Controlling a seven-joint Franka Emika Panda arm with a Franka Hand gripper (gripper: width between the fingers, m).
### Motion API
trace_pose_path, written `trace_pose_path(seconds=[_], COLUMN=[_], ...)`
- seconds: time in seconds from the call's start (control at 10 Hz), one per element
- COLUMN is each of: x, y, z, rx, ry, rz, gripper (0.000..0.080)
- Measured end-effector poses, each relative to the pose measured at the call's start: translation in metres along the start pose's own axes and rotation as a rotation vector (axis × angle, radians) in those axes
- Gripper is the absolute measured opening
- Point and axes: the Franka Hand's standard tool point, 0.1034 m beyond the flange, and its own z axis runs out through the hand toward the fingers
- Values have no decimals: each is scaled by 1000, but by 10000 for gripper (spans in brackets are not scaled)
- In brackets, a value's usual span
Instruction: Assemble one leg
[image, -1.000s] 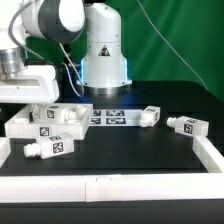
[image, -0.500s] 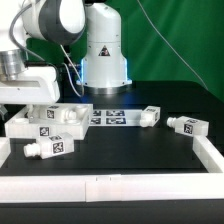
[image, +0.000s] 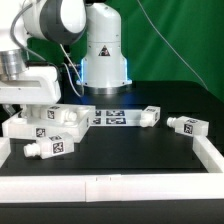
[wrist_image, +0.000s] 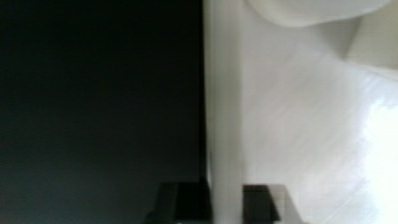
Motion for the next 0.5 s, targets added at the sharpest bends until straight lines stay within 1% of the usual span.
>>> trace_pose_path(seconds=[0.1, 0.2, 0.3, 0.4, 0.5], x=[8, 16, 29, 41, 56], y=[-18, -40, -62, -76, -87], z=[-11, -26, -47, -61, -70], rx=[16, 39, 58, 68, 71], ry=[-2, -11, -5, 10, 24], rz=[-13, -30, -59, -81, -107], gripper=[53, 53, 53, 54, 54])
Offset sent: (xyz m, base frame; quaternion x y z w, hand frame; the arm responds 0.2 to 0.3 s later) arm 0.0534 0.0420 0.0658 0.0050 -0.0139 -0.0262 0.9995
